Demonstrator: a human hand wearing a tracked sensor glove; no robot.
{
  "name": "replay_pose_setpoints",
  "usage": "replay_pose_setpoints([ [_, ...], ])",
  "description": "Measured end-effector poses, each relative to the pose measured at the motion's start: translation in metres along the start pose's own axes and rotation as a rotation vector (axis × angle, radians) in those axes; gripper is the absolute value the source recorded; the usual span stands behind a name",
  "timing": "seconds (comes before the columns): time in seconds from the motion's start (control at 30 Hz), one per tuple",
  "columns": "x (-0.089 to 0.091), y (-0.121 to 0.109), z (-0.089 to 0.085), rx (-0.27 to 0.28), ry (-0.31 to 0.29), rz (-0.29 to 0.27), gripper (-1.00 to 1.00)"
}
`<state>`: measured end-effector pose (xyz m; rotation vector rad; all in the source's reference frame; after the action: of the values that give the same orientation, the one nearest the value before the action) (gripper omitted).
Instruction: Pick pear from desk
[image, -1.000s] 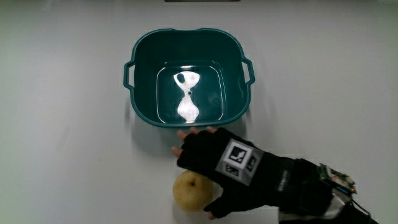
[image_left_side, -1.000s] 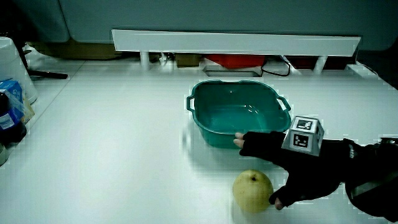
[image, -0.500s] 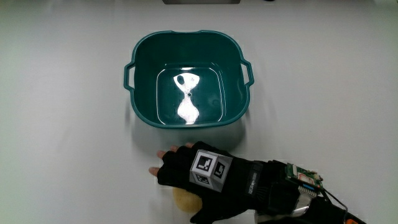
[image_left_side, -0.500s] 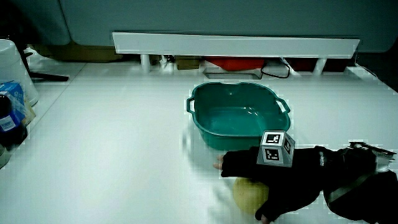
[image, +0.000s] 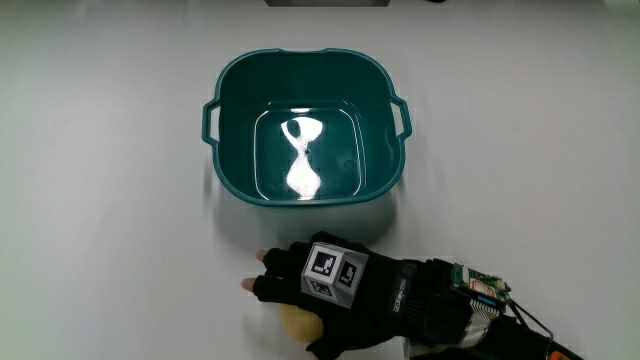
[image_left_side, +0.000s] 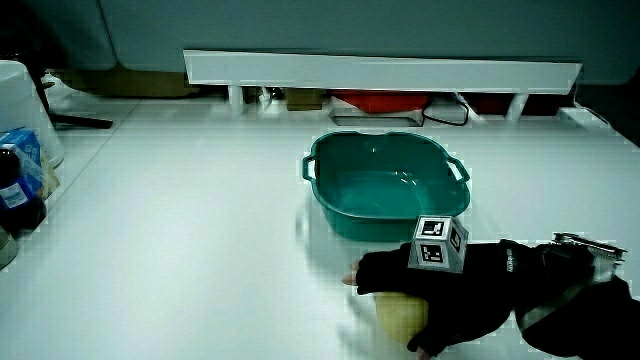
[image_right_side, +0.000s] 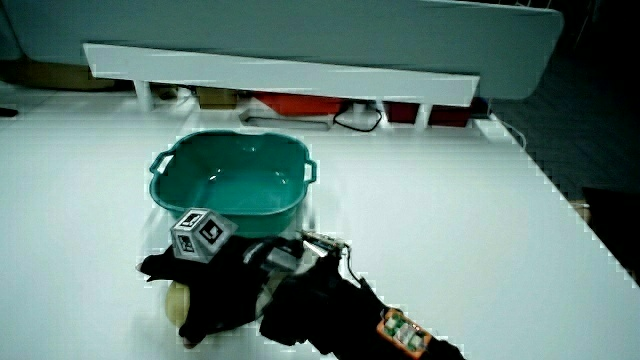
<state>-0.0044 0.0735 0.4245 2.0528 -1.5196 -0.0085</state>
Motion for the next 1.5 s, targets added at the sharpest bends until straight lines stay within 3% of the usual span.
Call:
replay_pose_setpoints([
  [0.43,-0.007,-0.002,0.003,0.06,-0.018,0.016,1.0],
  [0.63,-0.001,-0.01,0.006,0.082,-0.007,0.008,1.0],
  [0.9,0.013,-0.029,0.036,0.111,0.02,0.009,1.0],
  [1.03,0.017,-0.037,0.053,0.122,0.003,0.004,1.0],
  [1.27,0.024,-0.052,0.083,0.187,-0.003,-0.006,1.0],
  [1.3,0.026,-0.052,0.085,0.189,-0.011,-0.011,1.0],
  [1.33,0.026,-0.054,0.091,0.153,0.01,0.014,1.0],
  [1.37,0.028,-0.054,0.09,0.195,-0.007,-0.011,1.0],
  [1.4,0.029,-0.054,0.094,0.153,0.015,0.01,1.0],
  [1.5,0.036,-0.054,0.095,0.2,0.0,-0.031,1.0],
])
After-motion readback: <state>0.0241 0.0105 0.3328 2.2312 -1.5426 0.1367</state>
